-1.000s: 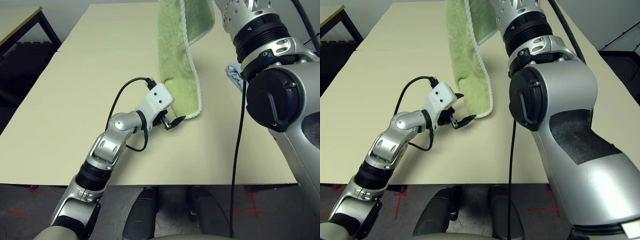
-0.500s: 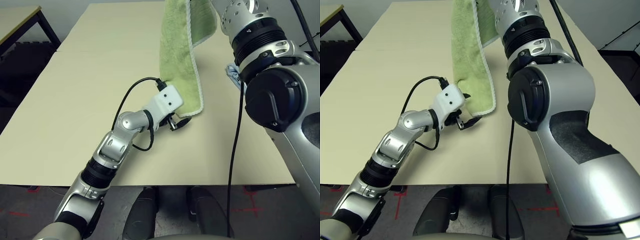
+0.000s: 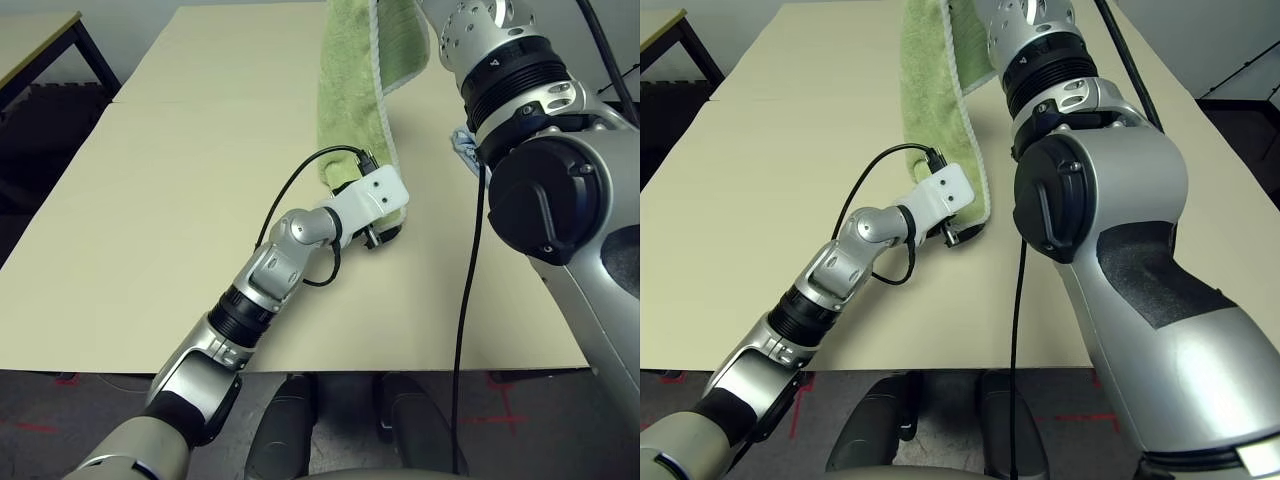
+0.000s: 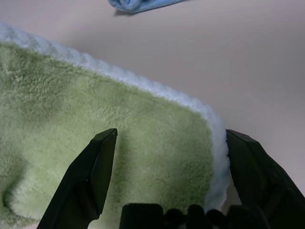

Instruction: Fold the towel and set it aside.

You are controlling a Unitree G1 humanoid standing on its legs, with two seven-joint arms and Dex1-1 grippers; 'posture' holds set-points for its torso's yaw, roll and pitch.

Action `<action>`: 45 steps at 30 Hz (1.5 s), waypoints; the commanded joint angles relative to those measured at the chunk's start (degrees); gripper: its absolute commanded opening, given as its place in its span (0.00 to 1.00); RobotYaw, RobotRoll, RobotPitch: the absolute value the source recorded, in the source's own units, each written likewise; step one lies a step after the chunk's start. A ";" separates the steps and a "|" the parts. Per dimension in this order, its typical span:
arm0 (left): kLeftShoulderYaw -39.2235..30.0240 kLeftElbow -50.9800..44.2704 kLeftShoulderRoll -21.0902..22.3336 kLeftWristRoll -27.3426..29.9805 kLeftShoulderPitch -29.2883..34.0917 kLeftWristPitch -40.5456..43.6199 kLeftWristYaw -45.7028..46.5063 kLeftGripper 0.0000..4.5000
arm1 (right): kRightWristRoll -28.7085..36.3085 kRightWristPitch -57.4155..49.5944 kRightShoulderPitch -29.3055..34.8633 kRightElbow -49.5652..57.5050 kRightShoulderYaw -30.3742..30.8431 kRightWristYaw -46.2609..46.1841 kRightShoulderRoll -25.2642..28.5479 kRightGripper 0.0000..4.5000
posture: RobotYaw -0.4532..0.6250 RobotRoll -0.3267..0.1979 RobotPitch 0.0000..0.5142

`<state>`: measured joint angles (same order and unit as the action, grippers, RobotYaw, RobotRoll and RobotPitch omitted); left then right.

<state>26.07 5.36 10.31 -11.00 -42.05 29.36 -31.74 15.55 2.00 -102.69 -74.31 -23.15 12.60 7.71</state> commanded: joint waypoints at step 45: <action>-15.26 -25.60 19.87 3.72 16.75 13.37 -6.12 0.01 | -3.10 -0.56 3.42 0.23 1.94 1.61 3.22 0.00 | 0.52 0.62 0.30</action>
<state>12.82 -17.90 29.45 -8.57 -26.29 41.21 -37.38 13.14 2.00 -99.69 -74.30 -21.89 13.77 10.52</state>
